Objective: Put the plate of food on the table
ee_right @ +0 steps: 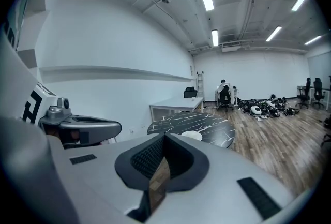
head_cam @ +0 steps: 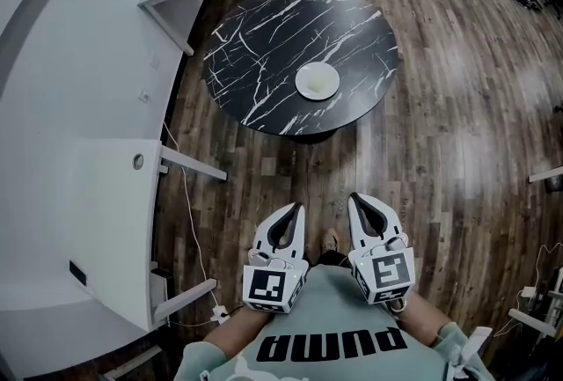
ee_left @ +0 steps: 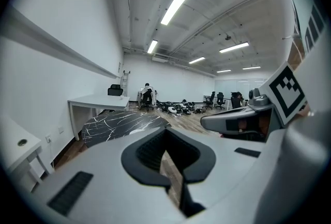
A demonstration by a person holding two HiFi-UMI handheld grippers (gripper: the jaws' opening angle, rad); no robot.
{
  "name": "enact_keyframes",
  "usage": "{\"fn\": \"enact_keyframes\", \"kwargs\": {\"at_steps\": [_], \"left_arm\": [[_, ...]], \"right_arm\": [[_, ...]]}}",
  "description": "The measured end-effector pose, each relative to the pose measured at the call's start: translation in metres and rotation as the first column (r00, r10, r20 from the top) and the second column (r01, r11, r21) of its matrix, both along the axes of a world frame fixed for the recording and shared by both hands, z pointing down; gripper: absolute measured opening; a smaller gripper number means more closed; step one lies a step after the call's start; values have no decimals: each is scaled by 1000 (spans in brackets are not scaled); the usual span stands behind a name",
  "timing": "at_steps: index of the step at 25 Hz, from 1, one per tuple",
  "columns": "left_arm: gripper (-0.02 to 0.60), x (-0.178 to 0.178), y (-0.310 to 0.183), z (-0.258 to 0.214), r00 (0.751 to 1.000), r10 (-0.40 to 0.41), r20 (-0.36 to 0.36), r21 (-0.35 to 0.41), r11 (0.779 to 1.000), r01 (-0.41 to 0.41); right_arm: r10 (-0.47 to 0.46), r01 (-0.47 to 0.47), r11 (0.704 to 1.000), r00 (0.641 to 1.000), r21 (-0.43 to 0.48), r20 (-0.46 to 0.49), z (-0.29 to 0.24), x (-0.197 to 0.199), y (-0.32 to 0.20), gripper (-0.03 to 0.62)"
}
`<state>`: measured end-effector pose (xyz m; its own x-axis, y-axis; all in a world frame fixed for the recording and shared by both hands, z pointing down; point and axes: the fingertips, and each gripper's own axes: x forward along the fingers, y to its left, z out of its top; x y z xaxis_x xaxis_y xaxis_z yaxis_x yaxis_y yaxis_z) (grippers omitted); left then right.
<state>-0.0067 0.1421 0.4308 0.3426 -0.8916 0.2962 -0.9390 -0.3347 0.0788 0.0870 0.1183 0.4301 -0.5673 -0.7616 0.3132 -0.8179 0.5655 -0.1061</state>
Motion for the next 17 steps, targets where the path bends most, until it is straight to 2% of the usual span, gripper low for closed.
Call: {"fn": "enact_keyframes", "kwargs": {"at_steps": [17], "left_arm": [[6, -13, 14, -3, 999, -32, -8, 2, 999, 32]], "right_arm": [[-13, 13, 1000, 1000, 19, -3, -6, -9, 9, 8]]}}
